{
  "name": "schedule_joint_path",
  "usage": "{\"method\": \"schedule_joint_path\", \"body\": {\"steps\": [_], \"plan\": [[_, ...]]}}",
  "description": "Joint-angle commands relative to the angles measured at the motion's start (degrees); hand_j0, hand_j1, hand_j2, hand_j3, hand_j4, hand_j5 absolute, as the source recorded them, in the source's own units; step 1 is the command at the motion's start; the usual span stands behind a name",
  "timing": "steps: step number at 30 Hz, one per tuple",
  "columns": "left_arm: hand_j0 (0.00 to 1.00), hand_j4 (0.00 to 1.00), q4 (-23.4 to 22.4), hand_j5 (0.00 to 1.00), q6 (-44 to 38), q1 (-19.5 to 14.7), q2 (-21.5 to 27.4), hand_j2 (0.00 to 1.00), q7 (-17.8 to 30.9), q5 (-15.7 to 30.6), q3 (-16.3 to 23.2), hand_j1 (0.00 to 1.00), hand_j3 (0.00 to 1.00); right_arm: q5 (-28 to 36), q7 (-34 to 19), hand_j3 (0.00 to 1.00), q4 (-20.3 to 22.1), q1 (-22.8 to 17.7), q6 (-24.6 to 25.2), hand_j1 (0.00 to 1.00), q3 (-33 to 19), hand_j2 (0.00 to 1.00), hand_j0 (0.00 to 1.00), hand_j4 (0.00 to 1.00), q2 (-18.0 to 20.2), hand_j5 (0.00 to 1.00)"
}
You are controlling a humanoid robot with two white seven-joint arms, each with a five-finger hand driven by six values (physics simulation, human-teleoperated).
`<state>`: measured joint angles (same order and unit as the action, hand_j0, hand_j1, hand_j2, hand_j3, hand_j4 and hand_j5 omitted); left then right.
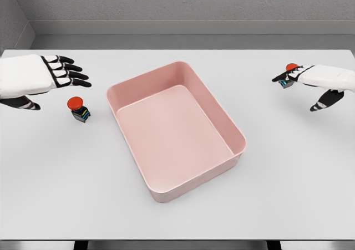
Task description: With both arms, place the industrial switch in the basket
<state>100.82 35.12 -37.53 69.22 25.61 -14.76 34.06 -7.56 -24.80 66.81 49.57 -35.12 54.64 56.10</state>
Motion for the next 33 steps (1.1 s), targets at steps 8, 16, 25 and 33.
{"method": "schedule_joint_path", "body": {"steps": [8, 16, 25, 33], "plan": [[1.00, 1.00, -0.27, 1.00, -0.12, -0.17, -0.32, 1.00, 0.14, -0.18, 0.13, 1.00, 1.00, -6.23, 0.20, 1.00, -10.12, 4.57, 0.12, 1.00, -4.63, 1.00, 1.00, 1.00, -5.03, 1.00], [1.00, 1.00, -4.84, 1.00, -3.12, -0.53, -6.20, 1.00, 0.14, -6.42, 4.35, 1.00, 1.00, -19.77, 0.37, 1.00, -17.06, 8.26, 0.12, 1.00, -5.86, 1.00, 1.00, 1.00, -14.88, 1.00], [1.00, 1.00, -5.02, 1.00, -5.76, -0.53, -7.79, 1.00, -0.04, -9.68, 6.99, 1.00, 1.00, -25.31, 0.46, 1.00, -27.61, 9.05, 0.12, 1.00, -6.83, 1.00, 1.00, 1.00, -18.30, 1.00], [0.92, 0.92, -5.02, 0.92, -6.12, -0.53, -7.79, 0.92, -0.04, -11.17, 6.99, 0.92, 0.92, -25.49, 0.81, 1.00, -31.21, 9.14, 0.12, 1.00, -10.96, 1.00, 1.00, 1.00, -22.17, 1.00]]}}
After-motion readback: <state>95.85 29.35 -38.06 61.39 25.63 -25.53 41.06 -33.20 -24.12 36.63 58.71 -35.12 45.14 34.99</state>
